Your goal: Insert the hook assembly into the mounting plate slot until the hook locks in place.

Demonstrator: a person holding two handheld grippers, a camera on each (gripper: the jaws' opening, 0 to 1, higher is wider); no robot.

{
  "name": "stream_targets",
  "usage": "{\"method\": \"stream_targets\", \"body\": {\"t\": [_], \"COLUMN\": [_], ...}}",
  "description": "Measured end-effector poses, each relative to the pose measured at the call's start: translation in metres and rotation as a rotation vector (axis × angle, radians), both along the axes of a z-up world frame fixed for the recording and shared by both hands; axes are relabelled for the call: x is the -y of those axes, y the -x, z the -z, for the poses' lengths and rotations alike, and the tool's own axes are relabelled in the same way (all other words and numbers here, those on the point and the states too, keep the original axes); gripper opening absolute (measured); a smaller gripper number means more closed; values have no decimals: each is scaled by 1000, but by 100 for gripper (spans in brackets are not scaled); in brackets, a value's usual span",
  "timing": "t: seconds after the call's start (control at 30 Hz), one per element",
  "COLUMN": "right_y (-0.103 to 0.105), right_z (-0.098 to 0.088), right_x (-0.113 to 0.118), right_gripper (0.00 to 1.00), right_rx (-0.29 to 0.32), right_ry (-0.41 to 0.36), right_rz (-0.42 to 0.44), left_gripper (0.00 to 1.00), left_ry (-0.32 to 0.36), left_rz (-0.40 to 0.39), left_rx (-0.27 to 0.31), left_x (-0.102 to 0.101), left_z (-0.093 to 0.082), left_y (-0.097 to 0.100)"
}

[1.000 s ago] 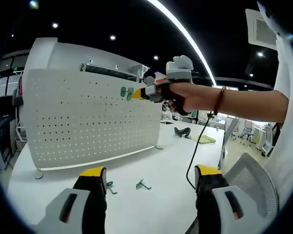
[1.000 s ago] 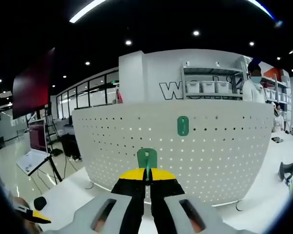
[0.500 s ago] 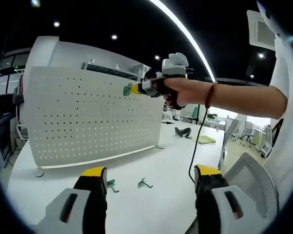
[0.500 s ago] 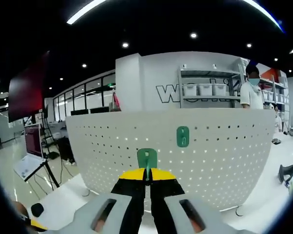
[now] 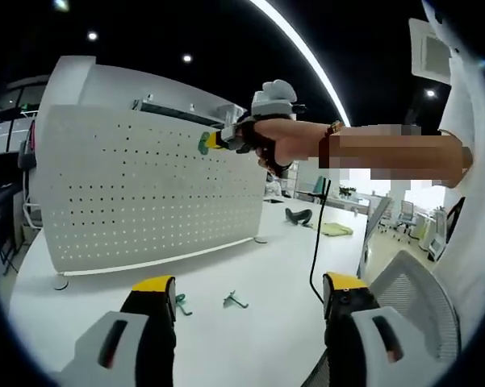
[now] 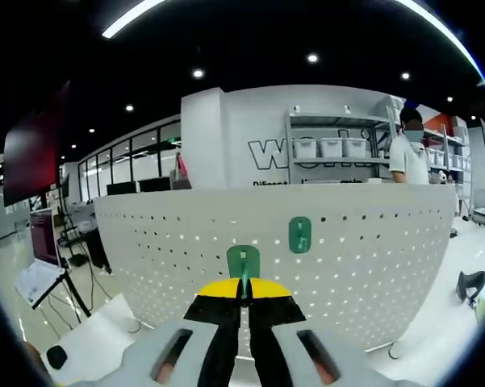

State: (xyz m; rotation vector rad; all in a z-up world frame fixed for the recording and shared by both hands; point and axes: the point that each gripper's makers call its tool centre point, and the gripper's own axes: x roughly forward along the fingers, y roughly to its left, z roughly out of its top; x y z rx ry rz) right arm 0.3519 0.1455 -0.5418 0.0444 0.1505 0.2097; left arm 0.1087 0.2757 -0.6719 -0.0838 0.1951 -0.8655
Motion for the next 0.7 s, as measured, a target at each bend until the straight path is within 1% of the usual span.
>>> {"method": "stream_targets", "body": {"t": [0.1, 0.2, 0.33, 0.5, 0.7], "right_y": [-3, -7, -14, -21, -29], "right_z": [0, -2, -7, -12, -14], "right_x": [-1, 0, 0, 1, -2], "right_gripper": [1, 1, 1, 1, 1], "right_rx": [-6, 0, 2, 4, -1], "right_ry": [-25, -21, -36, -36, -30], "right_rz": [1, 14, 22, 34, 32], "left_gripper": [76, 76, 76, 76, 75], "left_ry": [3, 4, 11, 0, 10], "left_rz": [9, 8, 15, 41, 39], "left_rx": [-9, -5, -11, -16, -24], "left_x": [0, 0, 2, 6, 3], "left_z": [1, 1, 1, 2, 3], "left_y": [1, 1, 3, 8, 6]}}
